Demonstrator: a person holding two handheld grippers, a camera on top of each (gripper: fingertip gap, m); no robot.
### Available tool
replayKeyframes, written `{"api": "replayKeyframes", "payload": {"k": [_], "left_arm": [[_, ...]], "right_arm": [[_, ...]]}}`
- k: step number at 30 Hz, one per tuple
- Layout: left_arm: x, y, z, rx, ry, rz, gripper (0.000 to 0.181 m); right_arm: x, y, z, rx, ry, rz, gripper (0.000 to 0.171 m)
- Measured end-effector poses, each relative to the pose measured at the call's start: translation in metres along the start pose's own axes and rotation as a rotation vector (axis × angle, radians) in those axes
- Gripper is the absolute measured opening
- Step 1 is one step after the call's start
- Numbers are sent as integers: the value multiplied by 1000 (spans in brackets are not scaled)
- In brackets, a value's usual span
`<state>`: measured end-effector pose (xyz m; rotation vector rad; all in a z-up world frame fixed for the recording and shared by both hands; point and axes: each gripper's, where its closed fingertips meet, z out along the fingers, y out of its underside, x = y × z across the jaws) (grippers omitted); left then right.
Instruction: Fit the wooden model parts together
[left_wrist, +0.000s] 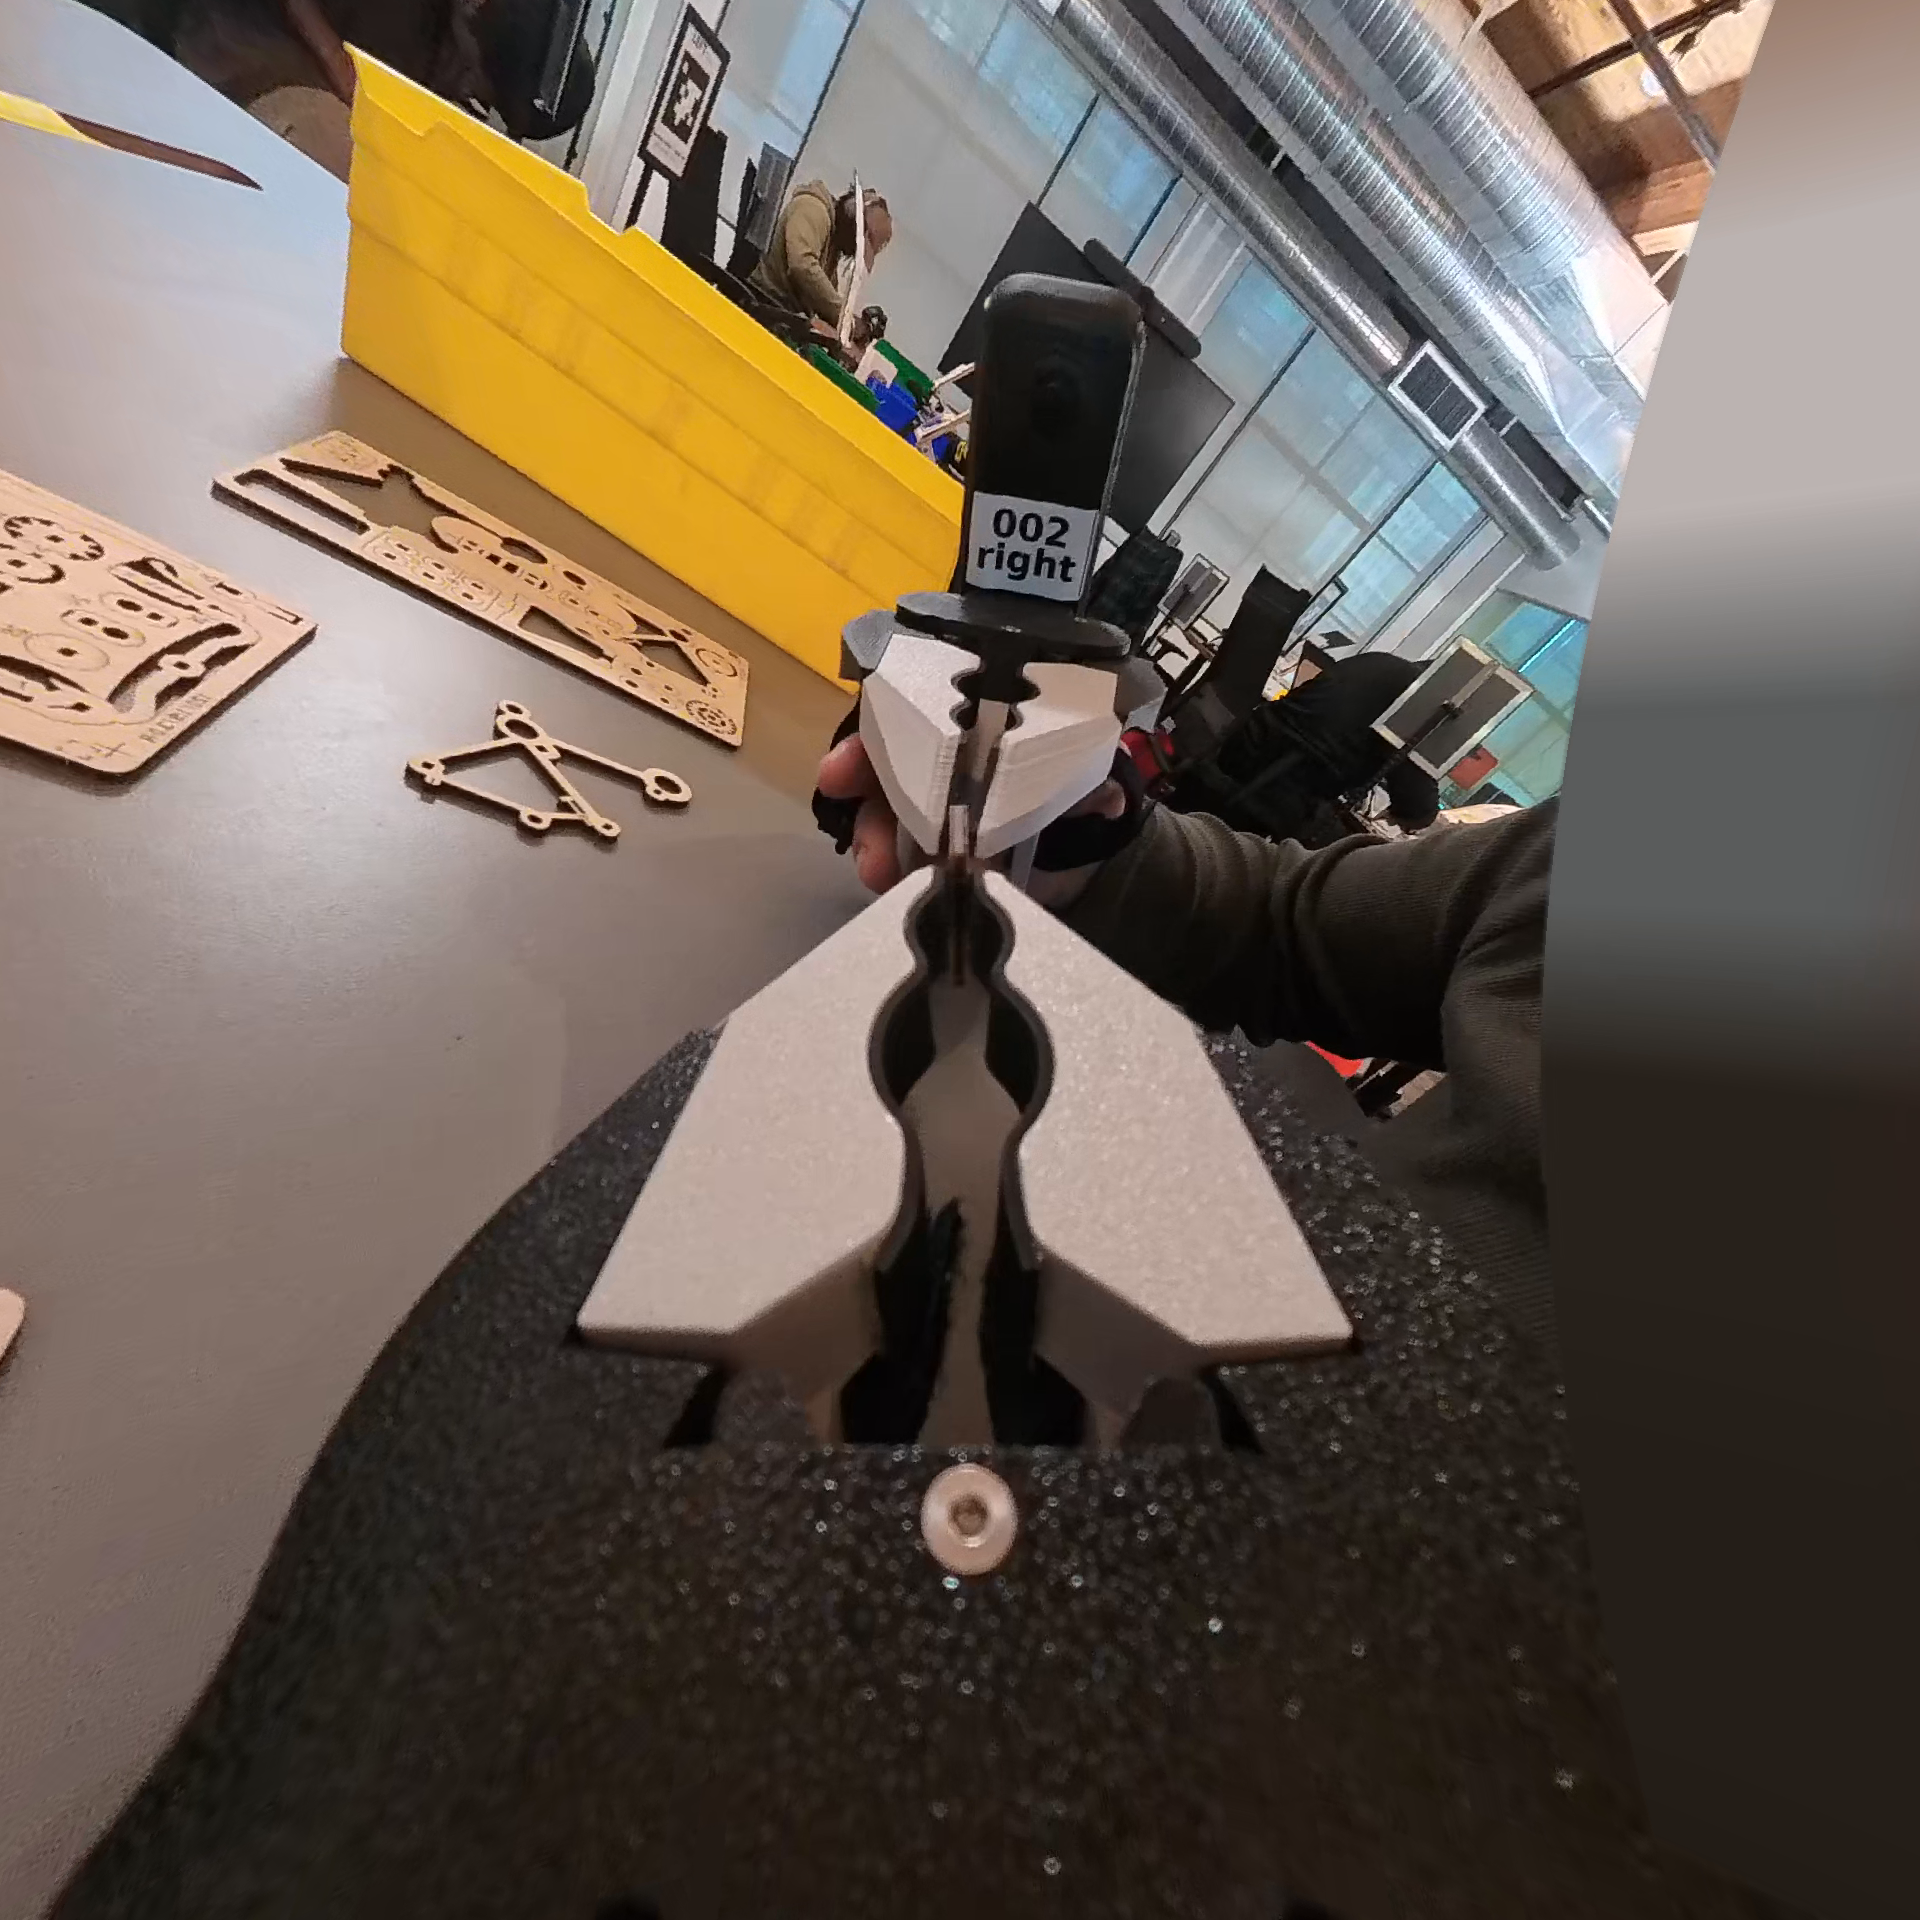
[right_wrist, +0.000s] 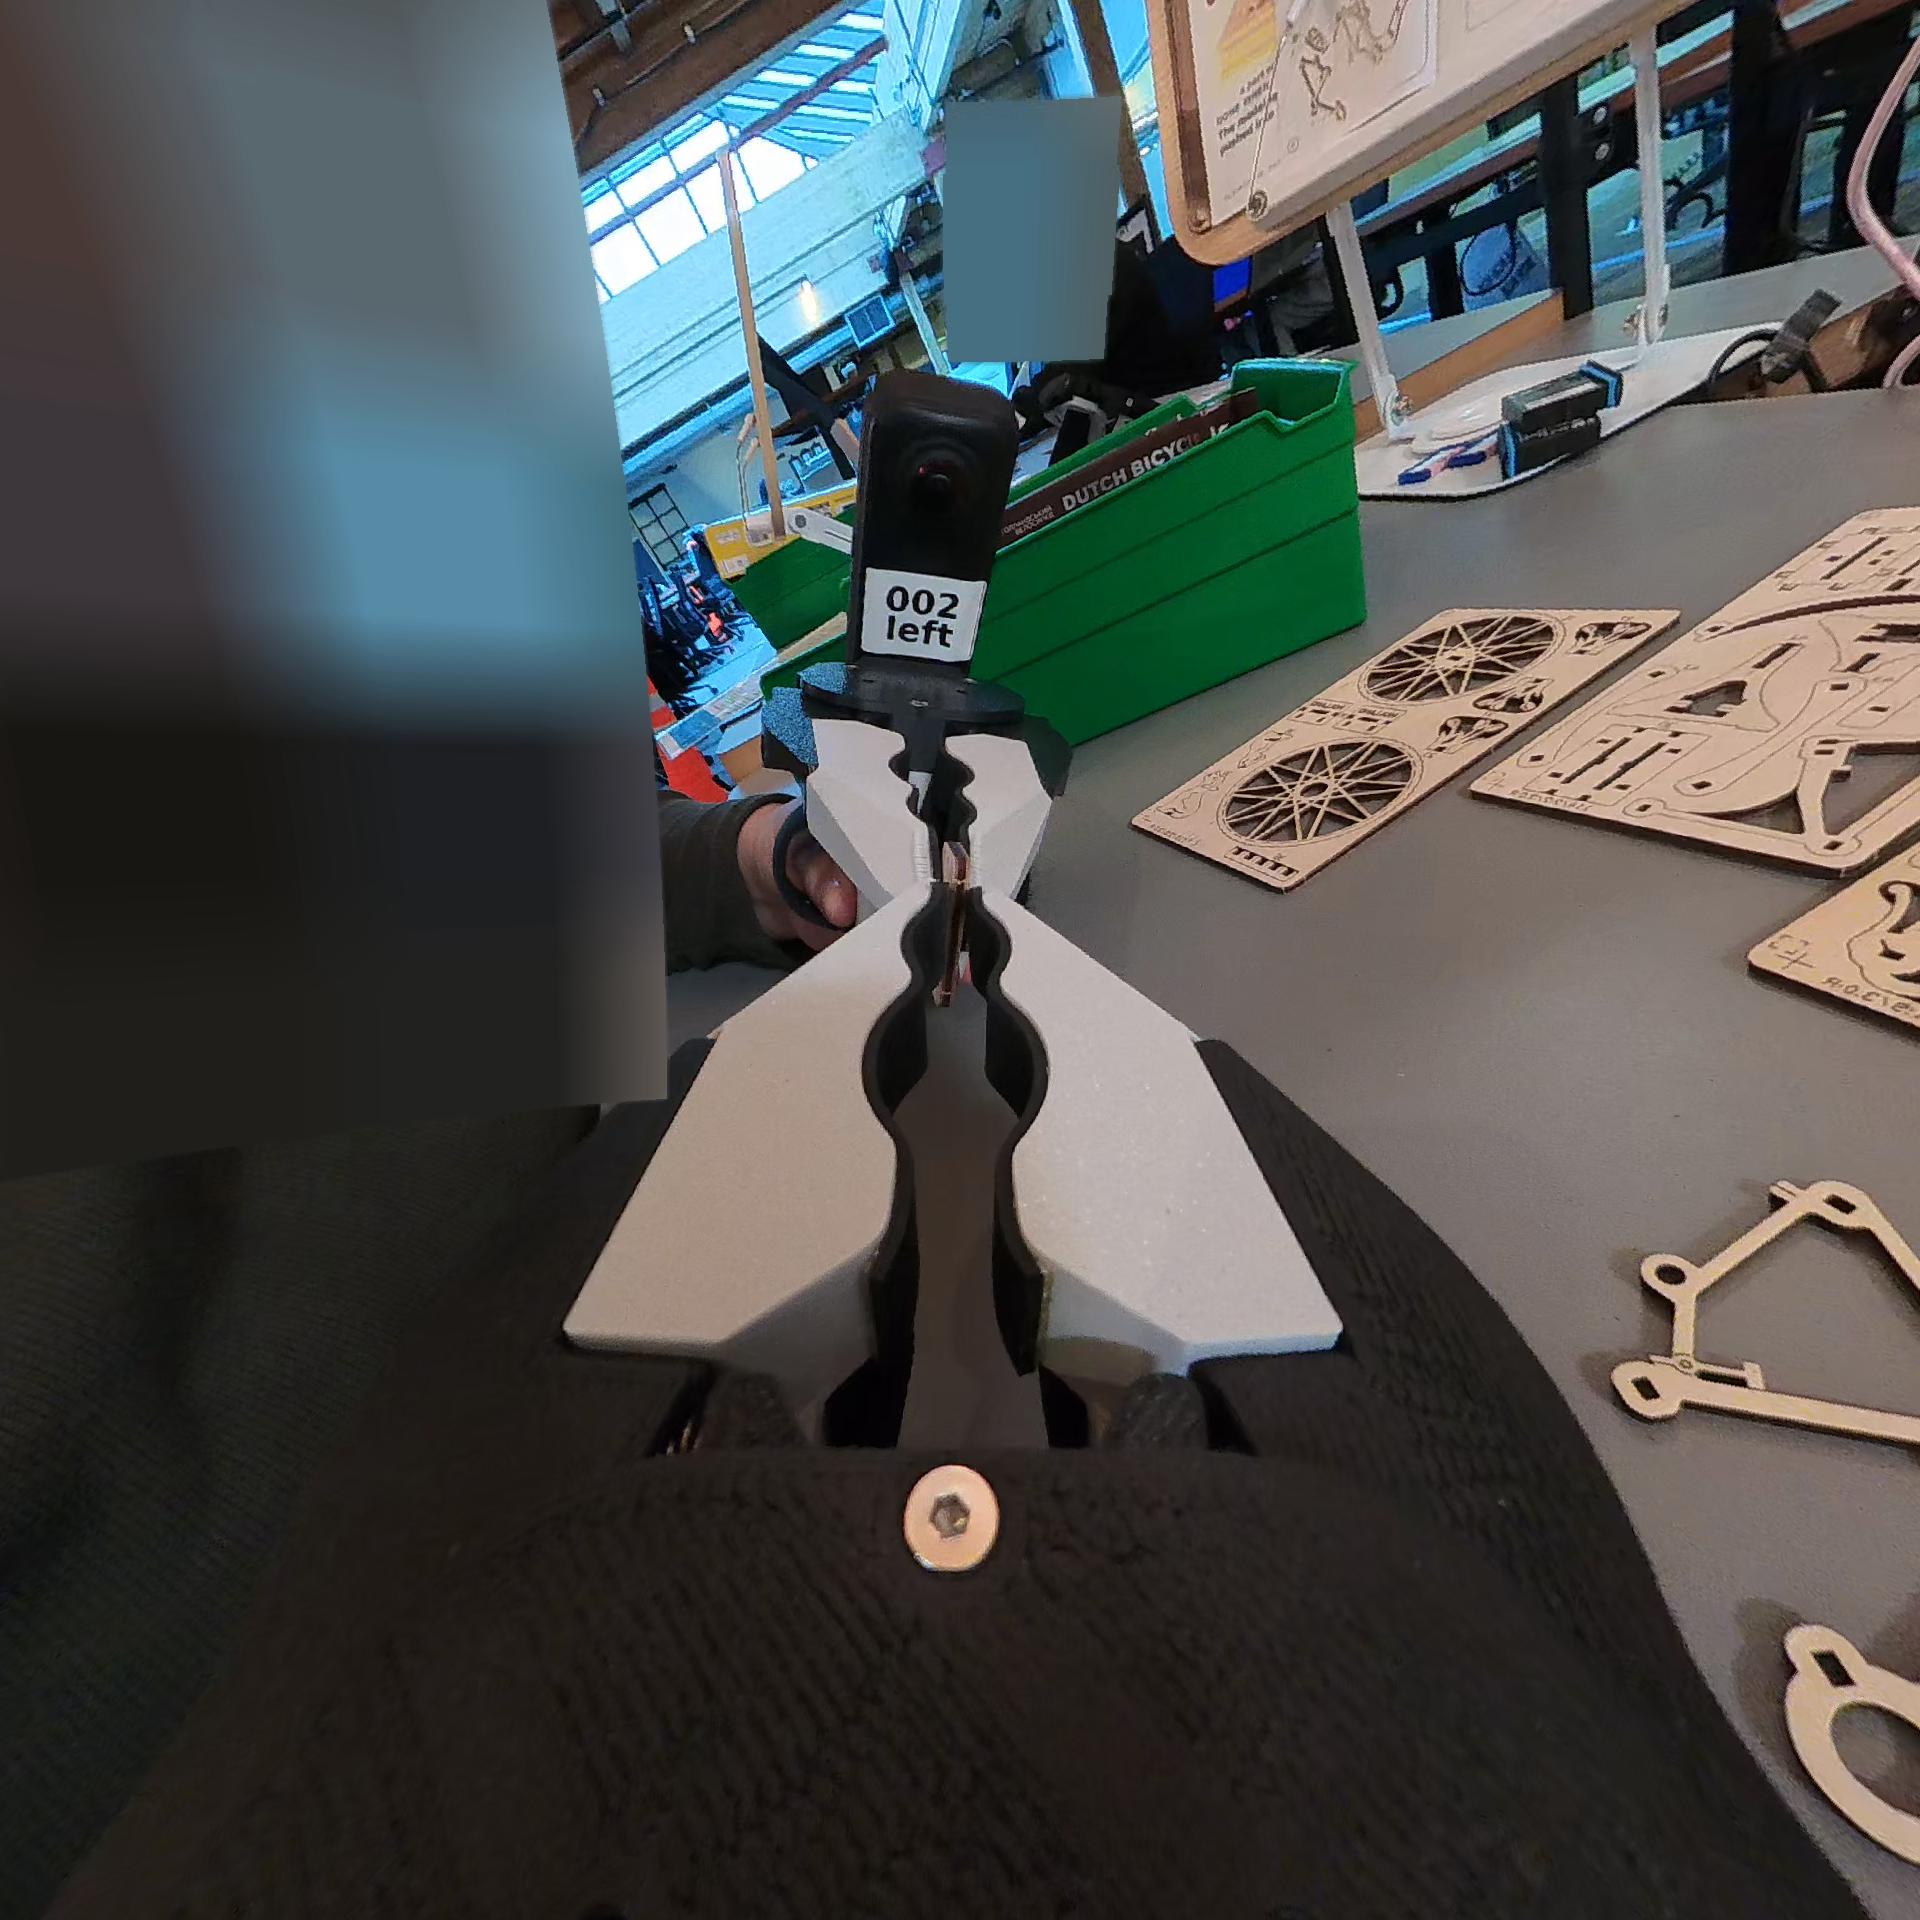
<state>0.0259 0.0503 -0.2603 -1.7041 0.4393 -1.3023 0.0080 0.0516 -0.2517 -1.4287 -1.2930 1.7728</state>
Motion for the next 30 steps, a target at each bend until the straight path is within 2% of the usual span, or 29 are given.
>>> {"api": "replayKeyframes", "payload": {"k": [11, 25, 30], "left_arm": [[-2, 0, 0, 1, -24, 10, 1], [-22, -6, 0, 26, -310, 230, 1], [-15, -7, 2, 49, -215, 160, 1]], "right_arm": [[3, 0, 1, -7, 32, -13, 1], [21, -3, 1, -25, 321, -304, 2], [14, -6, -1, 36, 170, -181, 2]]}}
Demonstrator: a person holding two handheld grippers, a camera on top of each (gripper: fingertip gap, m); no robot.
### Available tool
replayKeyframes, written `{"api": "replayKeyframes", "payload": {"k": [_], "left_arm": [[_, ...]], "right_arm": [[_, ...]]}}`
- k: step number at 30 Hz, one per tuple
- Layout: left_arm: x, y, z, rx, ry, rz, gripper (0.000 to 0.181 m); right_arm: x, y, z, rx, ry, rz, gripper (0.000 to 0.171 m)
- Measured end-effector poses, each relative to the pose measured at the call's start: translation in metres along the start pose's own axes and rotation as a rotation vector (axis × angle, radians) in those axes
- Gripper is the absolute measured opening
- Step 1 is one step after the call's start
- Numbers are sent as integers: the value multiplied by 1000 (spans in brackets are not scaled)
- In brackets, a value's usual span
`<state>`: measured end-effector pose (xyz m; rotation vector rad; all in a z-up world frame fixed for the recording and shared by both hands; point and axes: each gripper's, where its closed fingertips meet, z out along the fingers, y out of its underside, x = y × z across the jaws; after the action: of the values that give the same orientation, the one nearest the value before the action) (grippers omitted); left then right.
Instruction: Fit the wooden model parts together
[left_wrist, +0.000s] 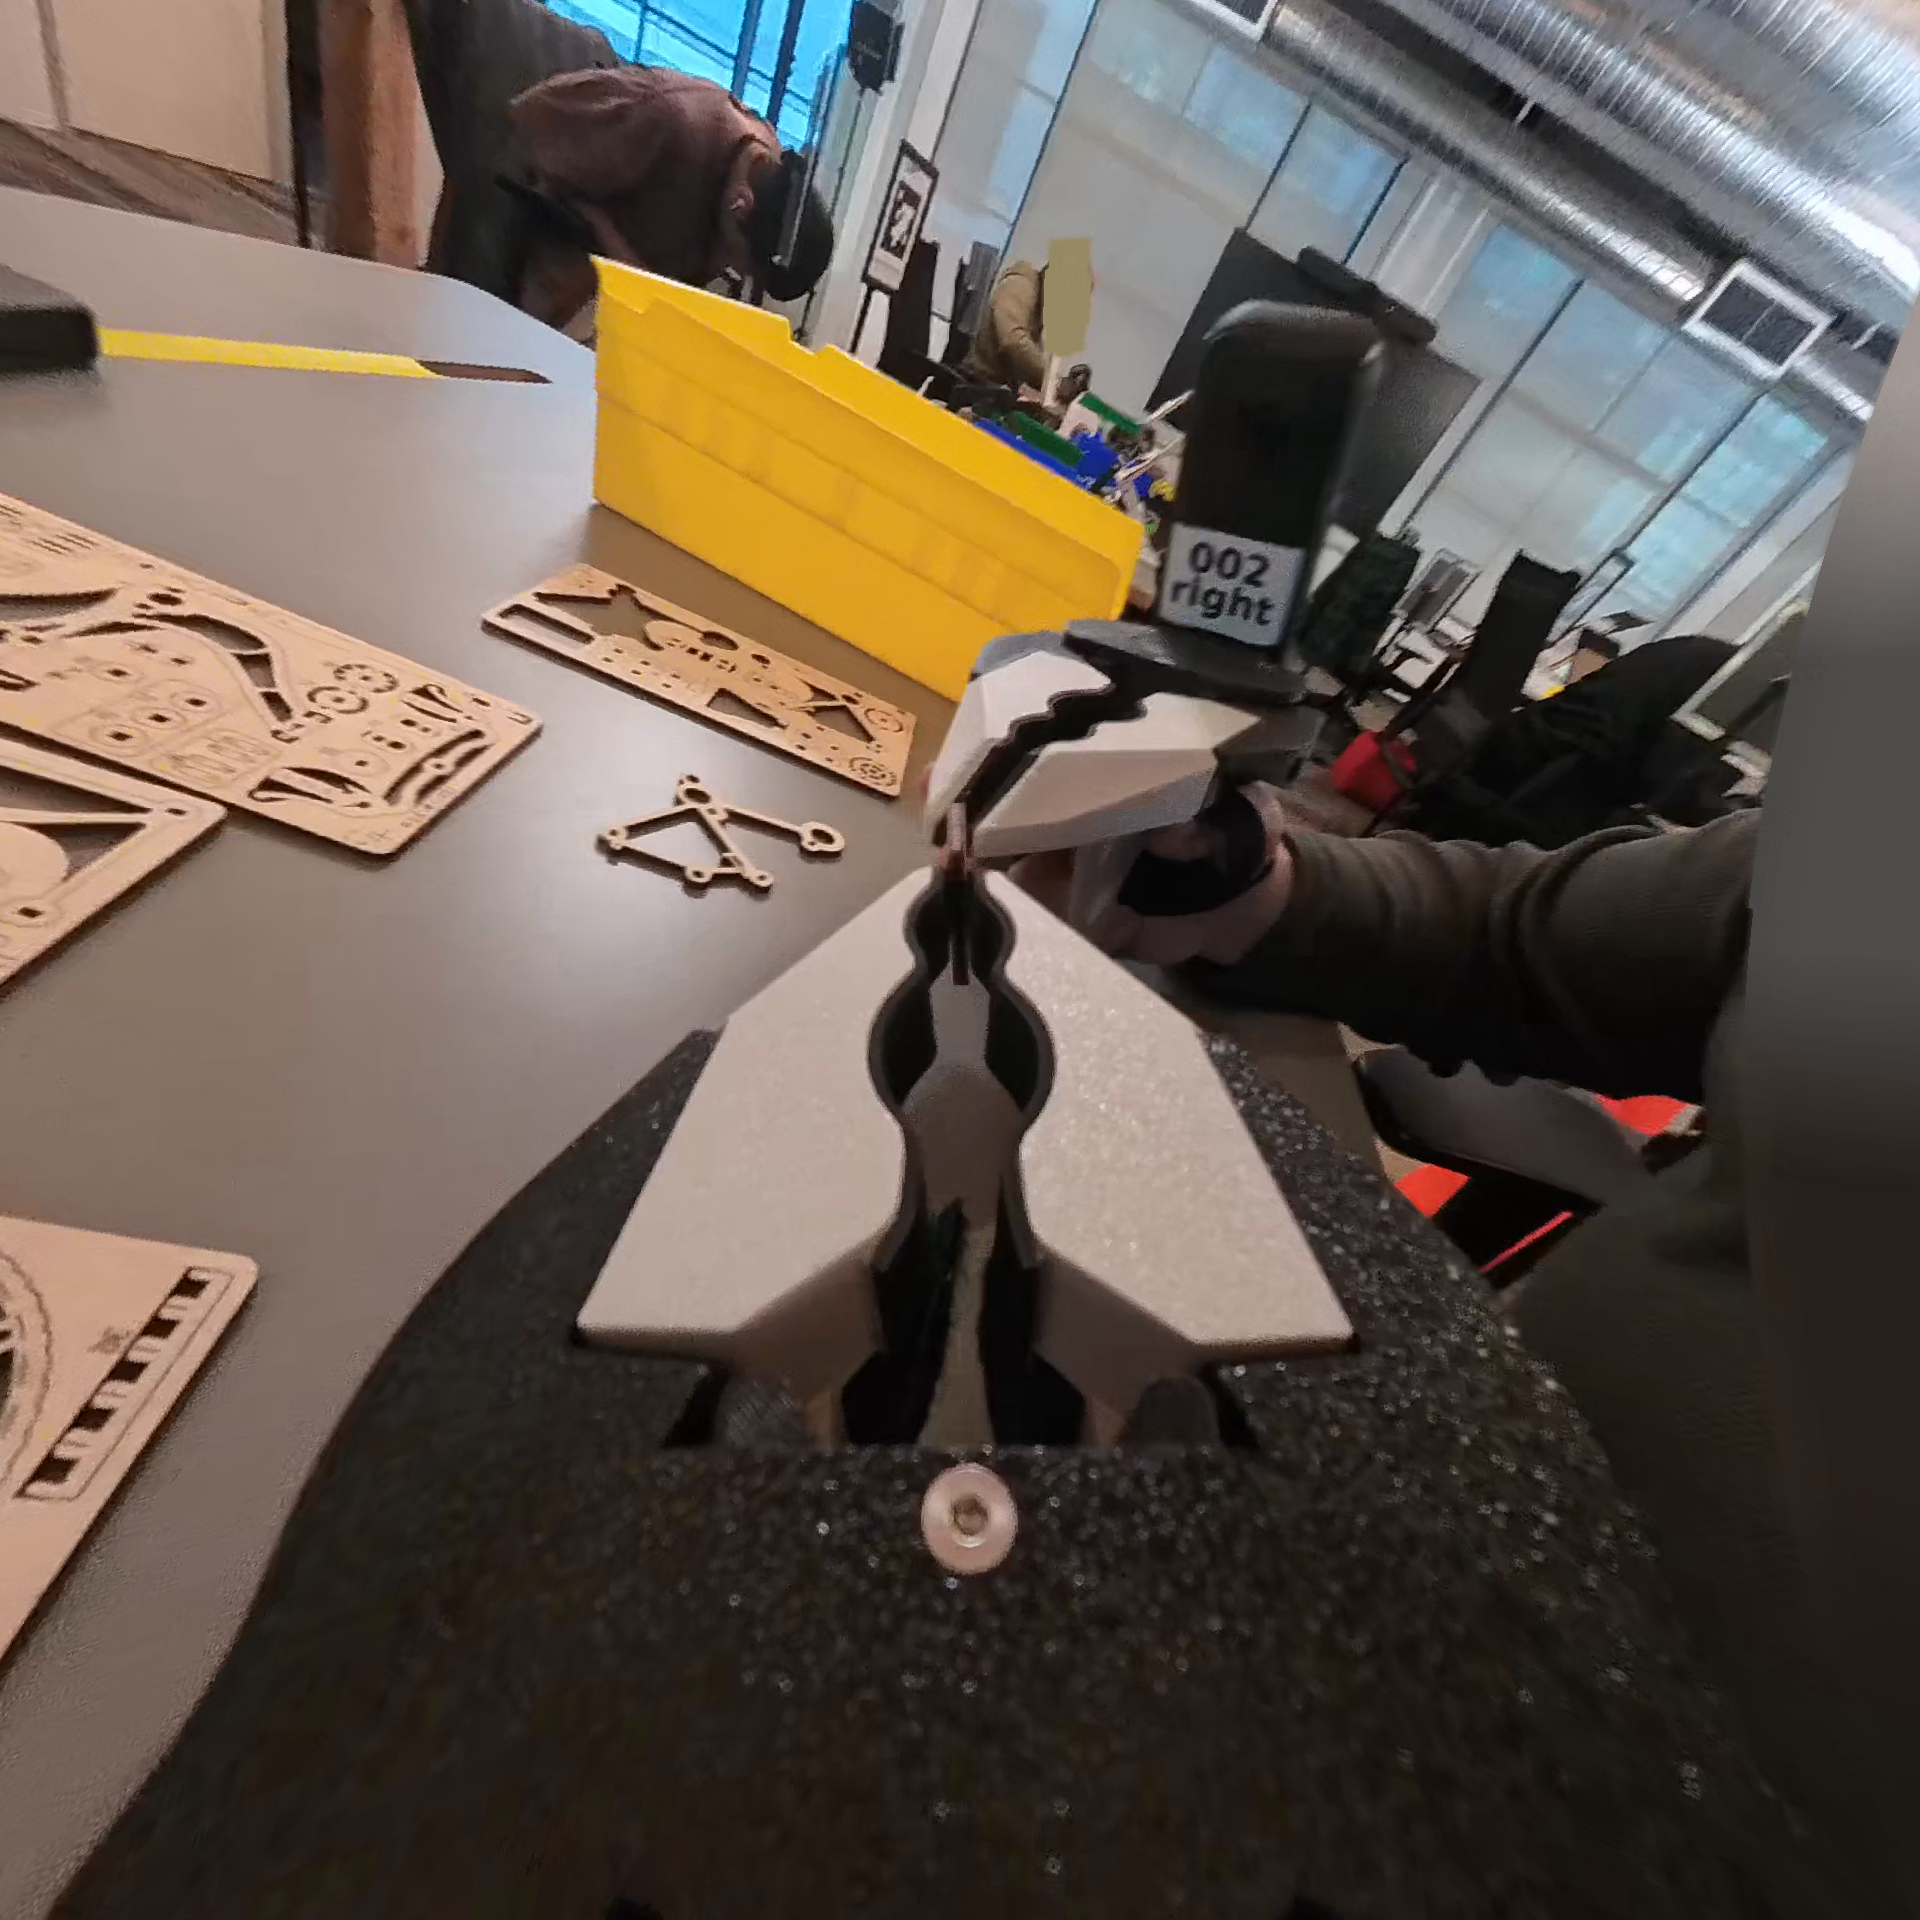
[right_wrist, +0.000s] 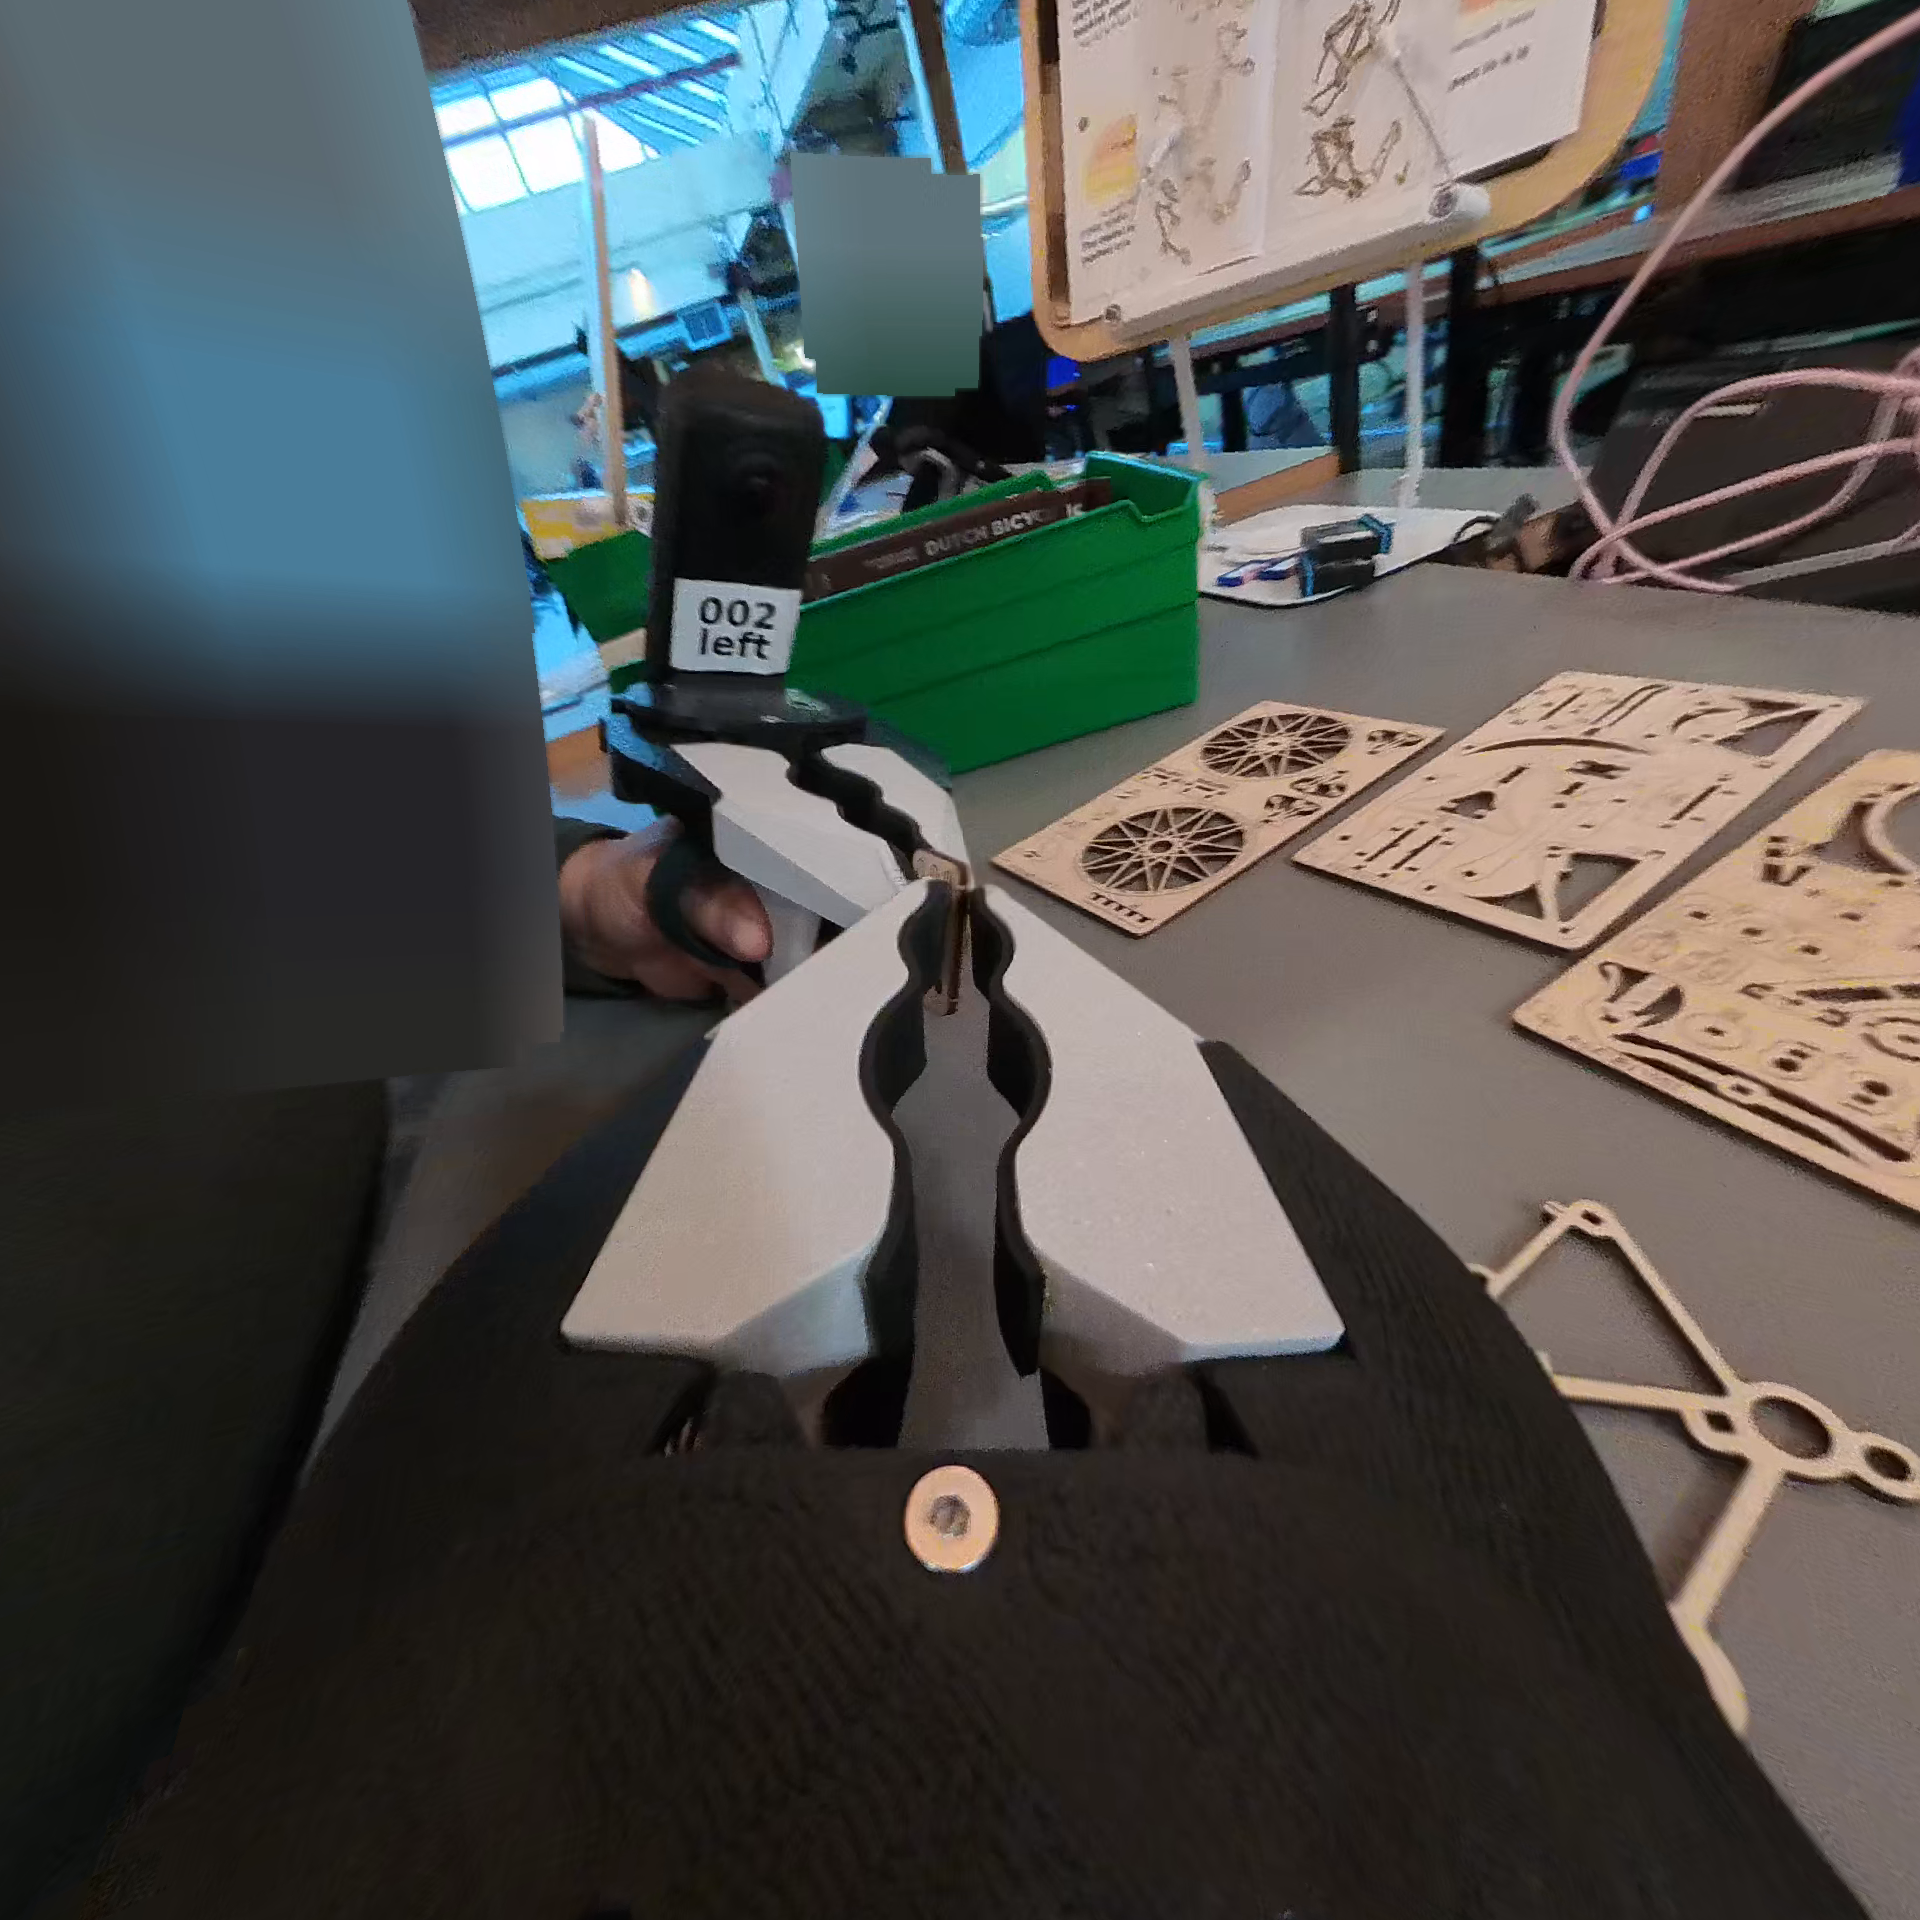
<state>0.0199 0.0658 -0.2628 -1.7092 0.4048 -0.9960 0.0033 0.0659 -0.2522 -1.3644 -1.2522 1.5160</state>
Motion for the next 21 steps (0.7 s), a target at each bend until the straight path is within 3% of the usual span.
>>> {"api": "replayKeyframes", "payload": {"k": [12, 21], "left_arm": [[6, 1, -2, -6, 47, -18, 1], [0, 7, 1, -54, -95, 145, 3]], "right_arm": [[-5, 1, -2, -18, -52, 30, 1], [3, 10, -2, -112, 75, -63, 0]]}}
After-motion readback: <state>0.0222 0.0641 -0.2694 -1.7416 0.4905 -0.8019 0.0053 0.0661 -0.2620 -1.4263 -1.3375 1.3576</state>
